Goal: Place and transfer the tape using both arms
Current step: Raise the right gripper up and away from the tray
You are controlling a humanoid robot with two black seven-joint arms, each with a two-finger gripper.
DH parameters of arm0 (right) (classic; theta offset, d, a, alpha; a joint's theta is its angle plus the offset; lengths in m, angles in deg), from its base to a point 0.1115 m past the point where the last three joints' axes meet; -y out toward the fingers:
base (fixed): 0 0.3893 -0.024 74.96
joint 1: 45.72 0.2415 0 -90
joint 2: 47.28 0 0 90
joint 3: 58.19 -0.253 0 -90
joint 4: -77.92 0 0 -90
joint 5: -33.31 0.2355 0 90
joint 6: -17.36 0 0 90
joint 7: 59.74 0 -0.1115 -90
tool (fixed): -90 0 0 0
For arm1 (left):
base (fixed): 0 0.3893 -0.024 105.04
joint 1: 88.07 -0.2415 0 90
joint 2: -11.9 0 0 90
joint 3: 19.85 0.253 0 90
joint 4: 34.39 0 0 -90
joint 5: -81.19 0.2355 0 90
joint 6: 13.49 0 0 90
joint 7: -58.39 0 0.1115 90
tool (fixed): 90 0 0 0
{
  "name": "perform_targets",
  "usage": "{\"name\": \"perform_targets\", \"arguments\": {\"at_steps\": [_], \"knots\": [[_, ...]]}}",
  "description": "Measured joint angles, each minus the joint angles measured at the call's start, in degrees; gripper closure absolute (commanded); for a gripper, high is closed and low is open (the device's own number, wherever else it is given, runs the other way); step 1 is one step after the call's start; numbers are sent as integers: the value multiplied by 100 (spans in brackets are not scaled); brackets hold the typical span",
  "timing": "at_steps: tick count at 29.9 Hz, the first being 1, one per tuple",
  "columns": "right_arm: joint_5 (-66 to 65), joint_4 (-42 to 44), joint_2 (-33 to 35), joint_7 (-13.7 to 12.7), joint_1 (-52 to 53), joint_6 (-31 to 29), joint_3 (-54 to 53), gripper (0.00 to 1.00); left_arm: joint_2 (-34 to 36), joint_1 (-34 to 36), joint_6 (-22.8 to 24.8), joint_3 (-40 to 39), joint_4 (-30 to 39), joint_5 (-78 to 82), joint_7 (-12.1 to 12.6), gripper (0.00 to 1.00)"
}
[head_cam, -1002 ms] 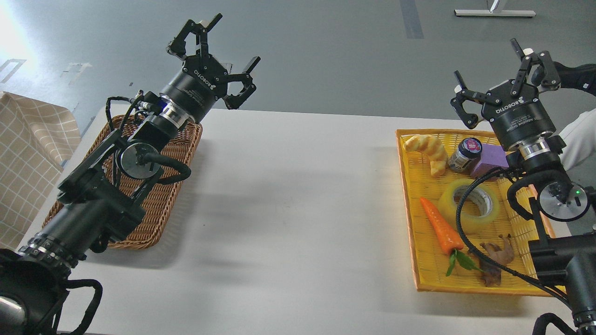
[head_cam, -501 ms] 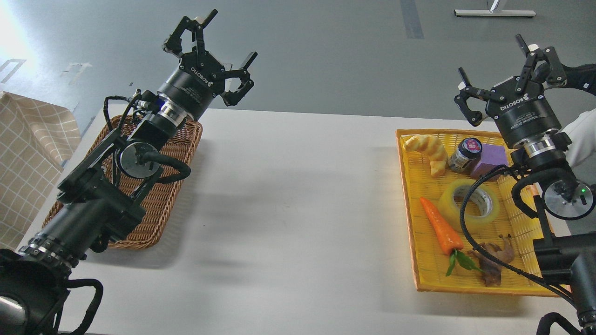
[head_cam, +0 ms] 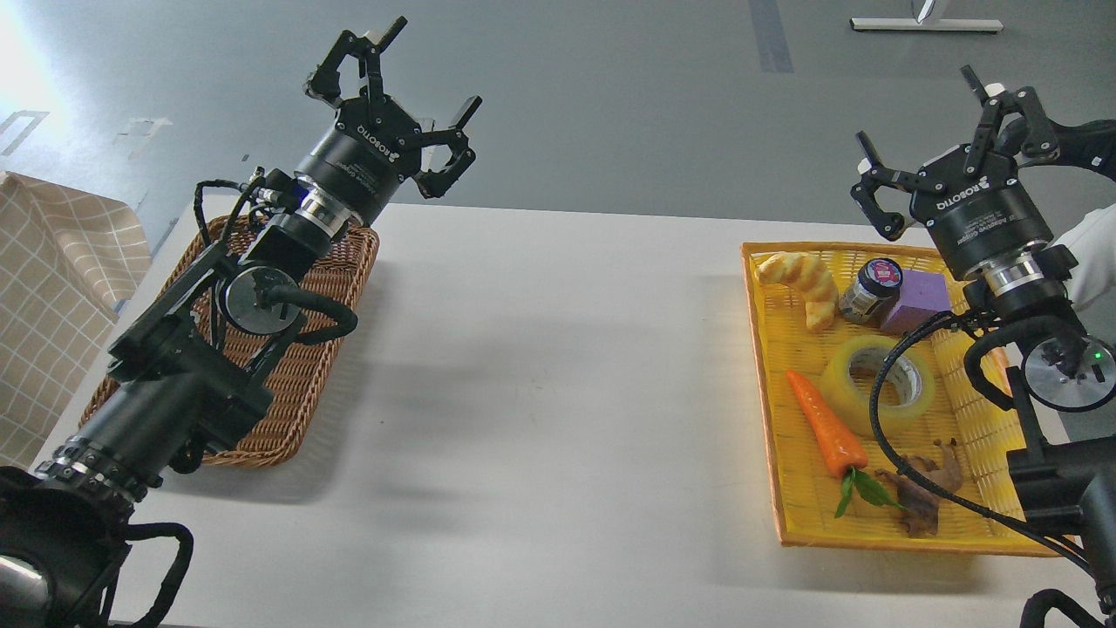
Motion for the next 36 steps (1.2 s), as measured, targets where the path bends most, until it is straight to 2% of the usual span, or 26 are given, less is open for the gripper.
{"name": "perform_targets", "arguments": {"at_steps": [10, 25, 36], "knots": [[-1059, -74, 663, 0, 104, 0, 600, 0, 1, 0, 0, 0, 1, 0, 0, 2], [-4737, -1275, 1223, 6, 194, -2, 825, 0, 1, 25, 0, -10, 3, 0, 0, 2], [-5208, -2040, 2527, -87, -76, -2, 1772, 0, 1, 43, 0, -10, 10, 0, 0, 2]]}}
